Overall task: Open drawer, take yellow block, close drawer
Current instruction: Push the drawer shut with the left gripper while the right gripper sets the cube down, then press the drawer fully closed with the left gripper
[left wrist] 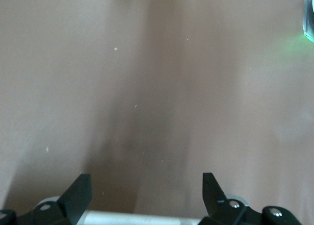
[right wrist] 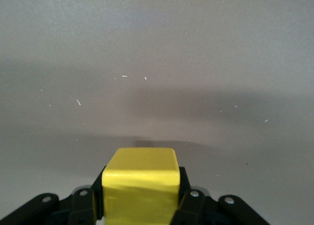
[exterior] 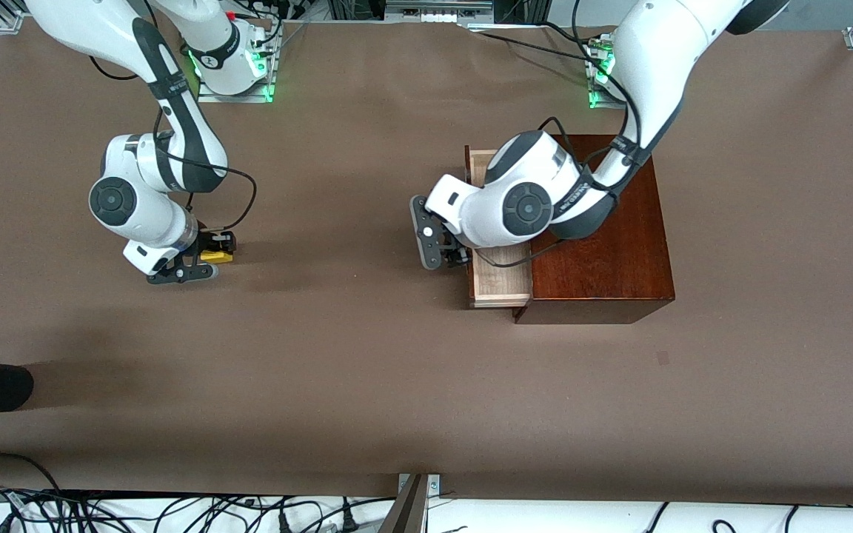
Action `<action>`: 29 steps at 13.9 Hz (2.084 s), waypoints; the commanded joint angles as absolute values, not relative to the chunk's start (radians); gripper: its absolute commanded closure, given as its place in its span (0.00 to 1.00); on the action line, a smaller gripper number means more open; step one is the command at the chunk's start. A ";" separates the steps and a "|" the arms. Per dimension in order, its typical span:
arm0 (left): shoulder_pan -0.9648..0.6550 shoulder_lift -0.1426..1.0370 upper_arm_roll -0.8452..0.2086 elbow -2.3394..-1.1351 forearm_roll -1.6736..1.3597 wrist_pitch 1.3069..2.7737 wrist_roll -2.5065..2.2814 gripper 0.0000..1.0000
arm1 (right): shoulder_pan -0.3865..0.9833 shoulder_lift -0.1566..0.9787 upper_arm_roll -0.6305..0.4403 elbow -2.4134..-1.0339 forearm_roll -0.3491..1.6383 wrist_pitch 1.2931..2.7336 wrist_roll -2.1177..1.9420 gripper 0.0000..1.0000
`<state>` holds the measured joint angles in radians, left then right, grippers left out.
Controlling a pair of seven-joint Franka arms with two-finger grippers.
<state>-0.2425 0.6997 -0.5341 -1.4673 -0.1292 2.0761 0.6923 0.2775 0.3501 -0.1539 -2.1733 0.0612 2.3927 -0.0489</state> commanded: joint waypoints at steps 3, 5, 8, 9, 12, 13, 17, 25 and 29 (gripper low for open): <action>-0.305 0.698 -0.534 -1.430 0.047 2.051 0.699 0.00 | 0.275 0.416 -0.146 -2.186 0.081 2.480 -0.040 1.00; -0.328 0.698 -0.534 -1.431 0.148 1.988 0.701 0.00 | 0.275 0.417 -0.144 -2.186 0.083 2.480 -0.041 1.00; -0.342 0.693 -0.537 -1.425 0.259 1.921 0.696 0.00 | 0.275 0.416 -0.144 -2.180 0.081 2.477 -0.055 0.20; -0.344 0.695 -0.532 -1.428 0.264 1.921 0.695 0.00 | 0.275 0.407 -0.144 -2.175 0.080 2.471 -0.067 0.00; -0.333 0.693 -0.518 -1.430 0.304 1.834 0.703 0.00 | 0.275 0.359 -0.146 -2.129 0.081 2.404 -0.068 0.00; -0.331 0.690 -0.518 -1.428 0.308 1.759 0.703 0.00 | 0.275 0.326 -0.143 -2.100 0.081 2.343 -0.057 0.00; -0.330 0.690 -0.502 -1.428 0.319 1.640 0.703 0.00 | 0.273 0.259 -0.137 -1.851 0.083 2.000 -0.051 0.00; -0.319 0.690 -0.489 -1.430 0.396 1.588 0.704 0.00 | 0.273 0.112 -0.135 -1.514 0.068 1.455 -0.023 0.00; -0.318 0.669 -0.489 -1.419 0.394 1.589 0.698 0.00 | 0.246 0.023 -0.083 -1.542 0.063 1.419 0.005 0.00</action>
